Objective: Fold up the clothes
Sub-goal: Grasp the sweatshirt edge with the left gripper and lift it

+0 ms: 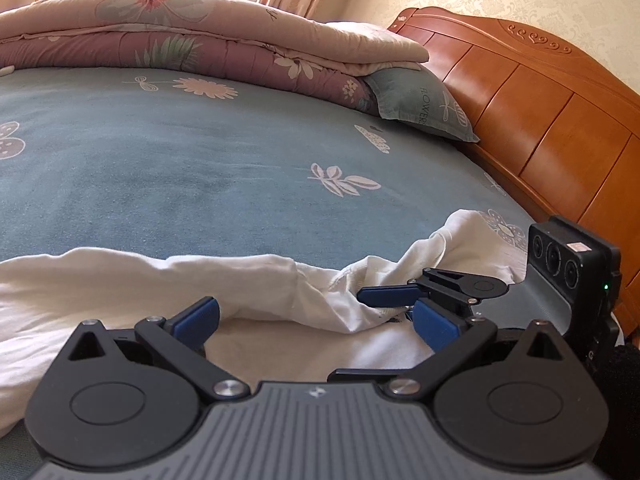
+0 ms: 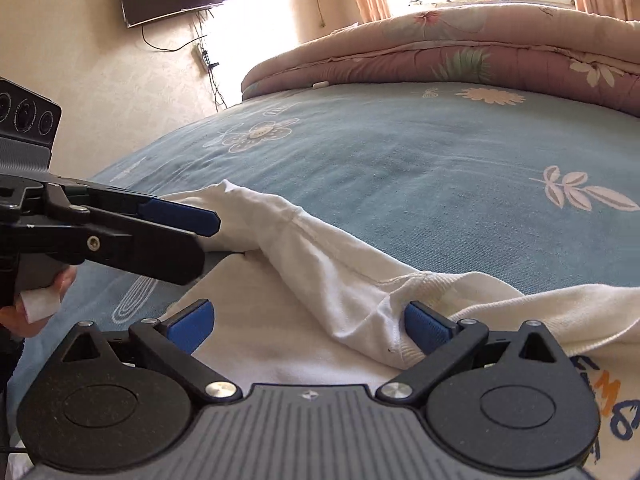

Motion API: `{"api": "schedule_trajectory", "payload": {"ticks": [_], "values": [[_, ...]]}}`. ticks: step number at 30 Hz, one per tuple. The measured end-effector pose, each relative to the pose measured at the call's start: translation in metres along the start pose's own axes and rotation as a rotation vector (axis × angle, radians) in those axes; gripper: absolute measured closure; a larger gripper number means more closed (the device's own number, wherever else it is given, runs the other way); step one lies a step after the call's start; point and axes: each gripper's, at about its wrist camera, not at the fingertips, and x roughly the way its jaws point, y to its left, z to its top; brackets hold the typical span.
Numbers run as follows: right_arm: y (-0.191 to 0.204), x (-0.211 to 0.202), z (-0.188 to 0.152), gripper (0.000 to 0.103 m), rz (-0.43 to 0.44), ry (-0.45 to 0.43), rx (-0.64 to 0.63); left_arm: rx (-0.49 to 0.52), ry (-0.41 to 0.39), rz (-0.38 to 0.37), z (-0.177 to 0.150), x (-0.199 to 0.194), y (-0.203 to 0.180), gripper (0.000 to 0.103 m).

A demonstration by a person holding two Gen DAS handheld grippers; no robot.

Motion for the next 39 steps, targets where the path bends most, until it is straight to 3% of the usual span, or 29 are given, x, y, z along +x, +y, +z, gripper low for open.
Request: {"api": "schedule_trajectory", "payload": {"ticks": [5, 9, 11, 15, 20, 23, 29, 34, 37, 39], "values": [[-0.002, -0.007, -0.006, 0.000, 0.013, -0.001, 0.029, 0.194, 0.005, -0.097, 0.034, 0.015, -0.031, 0.001], [-0.011, -0.022, -0.006, 0.000, 0.048, 0.003, 0.065, 0.232, 0.140, -0.197, 0.062, 0.070, -0.032, 0.011], [-0.017, -0.040, -0.006, 0.000, 0.042, 0.009, 0.072, 0.242, 0.197, -0.208, 0.060, 0.094, -0.028, 0.024], [-0.030, -0.094, -0.021, 0.000, 0.007, -0.036, 0.075, 0.256, 0.305, -0.224, 0.057, 0.139, -0.018, 0.031], [-0.050, -0.116, -0.054, 0.000, 0.009, -0.116, 0.118, 0.201, 0.303, -0.217, 0.049, 0.132, -0.012, 0.034], [-0.064, -0.111, -0.066, 0.000, 0.078, -0.131, 0.188, 0.213, 0.279, -0.274, 0.044, 0.117, -0.013, 0.034], [-0.078, -0.118, -0.070, 0.000, 0.139, -0.175, 0.266, -0.076, 0.256, -0.382, 0.050, 0.122, 0.024, 0.034], [-0.065, -0.117, -0.071, 0.000, 0.134, -0.144, 0.208, -0.117, 0.281, -0.369, 0.061, 0.139, 0.026, 0.035], [-0.058, -0.119, -0.072, 0.000, 0.127, -0.142, 0.174, 0.069, 0.349, -0.252, 0.061, 0.151, 0.004, 0.075], [-0.058, -0.121, -0.073, 0.000, 0.130, -0.146, 0.168, 0.170, 0.349, -0.221, 0.056, 0.147, -0.009, 0.076]]}}
